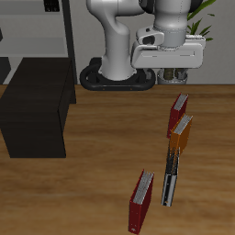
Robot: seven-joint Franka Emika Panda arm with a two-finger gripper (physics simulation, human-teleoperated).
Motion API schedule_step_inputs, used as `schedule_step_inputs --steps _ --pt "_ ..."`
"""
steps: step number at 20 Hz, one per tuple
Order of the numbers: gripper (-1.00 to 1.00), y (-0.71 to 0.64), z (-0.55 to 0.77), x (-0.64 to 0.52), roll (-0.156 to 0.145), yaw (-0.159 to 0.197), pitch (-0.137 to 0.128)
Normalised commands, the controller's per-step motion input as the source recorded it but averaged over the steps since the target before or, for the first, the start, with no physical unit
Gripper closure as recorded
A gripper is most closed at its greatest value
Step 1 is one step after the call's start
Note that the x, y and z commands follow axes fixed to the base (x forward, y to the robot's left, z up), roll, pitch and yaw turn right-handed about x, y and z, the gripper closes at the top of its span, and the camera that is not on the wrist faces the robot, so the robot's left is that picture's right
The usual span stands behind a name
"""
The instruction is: Place the orange book upright on top of the shelf
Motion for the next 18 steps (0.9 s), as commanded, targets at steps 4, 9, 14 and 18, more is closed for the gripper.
schedule_step_inputs --steps 4,9,14,18 --pt "-1.00 0.19 -0.03 0.14 0.018 -0.001 -0.021" --pt "-1.00 0.18 -0.13 0.22 0.009 -0.018 0.001" --pt "-1.00 0.14 -0.14 0.06 0.016 0.022 -0.044" --pt "-1.00 0.13 -0.26 0.08 0.037 -0.021 0.023"
